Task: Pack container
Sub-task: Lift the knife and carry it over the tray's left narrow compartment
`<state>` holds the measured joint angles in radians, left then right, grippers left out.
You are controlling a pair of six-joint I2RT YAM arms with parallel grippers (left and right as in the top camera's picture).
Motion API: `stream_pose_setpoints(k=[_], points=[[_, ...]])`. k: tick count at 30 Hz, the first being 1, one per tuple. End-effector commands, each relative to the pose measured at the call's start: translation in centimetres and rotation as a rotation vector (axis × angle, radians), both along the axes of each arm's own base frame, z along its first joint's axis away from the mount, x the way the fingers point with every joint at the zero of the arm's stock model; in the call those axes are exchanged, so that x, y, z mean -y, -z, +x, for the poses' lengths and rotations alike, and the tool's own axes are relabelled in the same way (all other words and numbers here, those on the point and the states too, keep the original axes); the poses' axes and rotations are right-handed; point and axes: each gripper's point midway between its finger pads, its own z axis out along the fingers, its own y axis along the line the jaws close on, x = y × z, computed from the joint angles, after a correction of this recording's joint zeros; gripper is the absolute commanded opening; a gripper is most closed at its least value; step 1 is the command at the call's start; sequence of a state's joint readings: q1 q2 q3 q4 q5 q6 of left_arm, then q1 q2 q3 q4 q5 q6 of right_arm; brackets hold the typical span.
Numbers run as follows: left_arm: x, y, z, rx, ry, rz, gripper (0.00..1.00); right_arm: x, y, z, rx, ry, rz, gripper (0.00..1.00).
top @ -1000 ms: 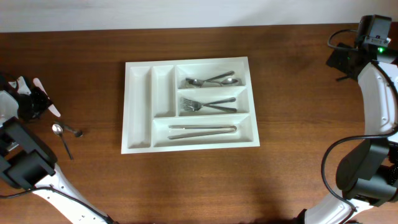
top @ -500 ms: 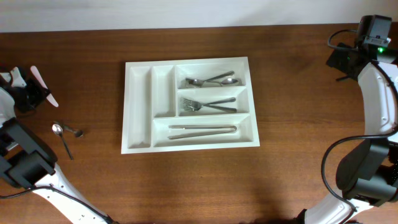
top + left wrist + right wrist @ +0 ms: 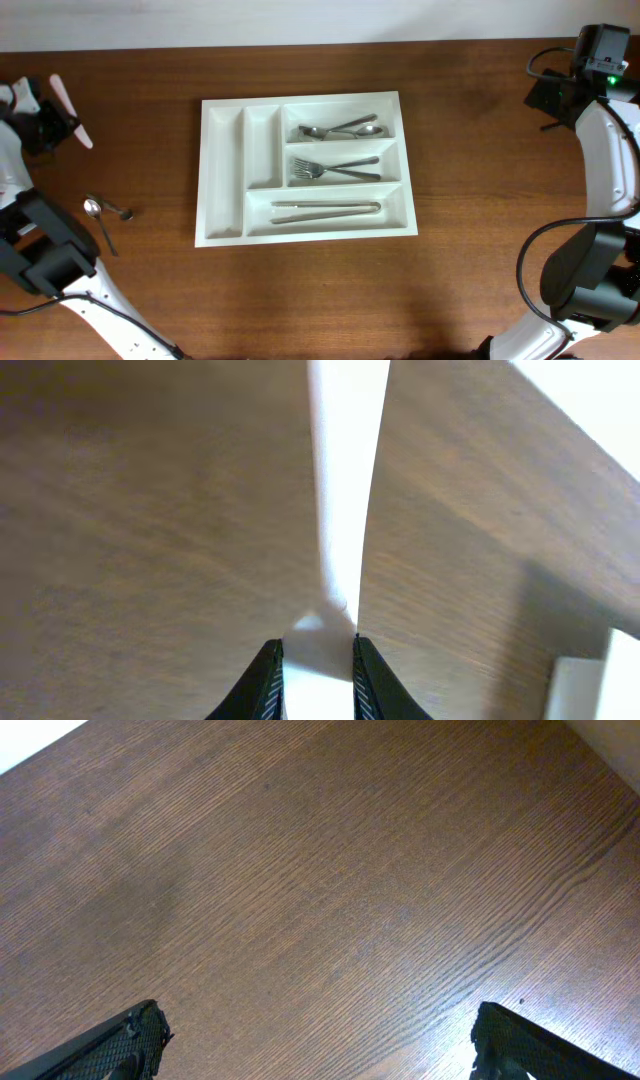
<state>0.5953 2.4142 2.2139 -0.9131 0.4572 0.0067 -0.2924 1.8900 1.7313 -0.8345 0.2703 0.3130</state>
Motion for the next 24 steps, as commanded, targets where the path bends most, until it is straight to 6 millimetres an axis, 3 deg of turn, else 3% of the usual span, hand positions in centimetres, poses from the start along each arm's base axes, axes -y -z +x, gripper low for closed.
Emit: stream_pose_setpoints(k=[1, 8, 17, 24], points=[[2.8, -2.0, 2.0, 0.044, 0.094, 0.019, 0.02, 0.2, -0.4, 0.0, 0.009, 0.005, -0.004, 0.99], [10.0, -3.0, 3.6, 0.016, 0.218, -0.001, 0.02, 0.2, -0.4, 0.0, 0.009, 0.005, -0.004, 0.99], [23.2, -2.2, 3.8, -0.072, 0.442, -0.043, 0.02, 0.2, -0.4, 0.0, 0.009, 0.005, -0.004, 0.99], [32.0, -2.0, 3.1, -0.095, 0.599, -0.043, 0.02, 0.2, -0.4, 0.0, 0.009, 0.005, -0.004, 0.99]])
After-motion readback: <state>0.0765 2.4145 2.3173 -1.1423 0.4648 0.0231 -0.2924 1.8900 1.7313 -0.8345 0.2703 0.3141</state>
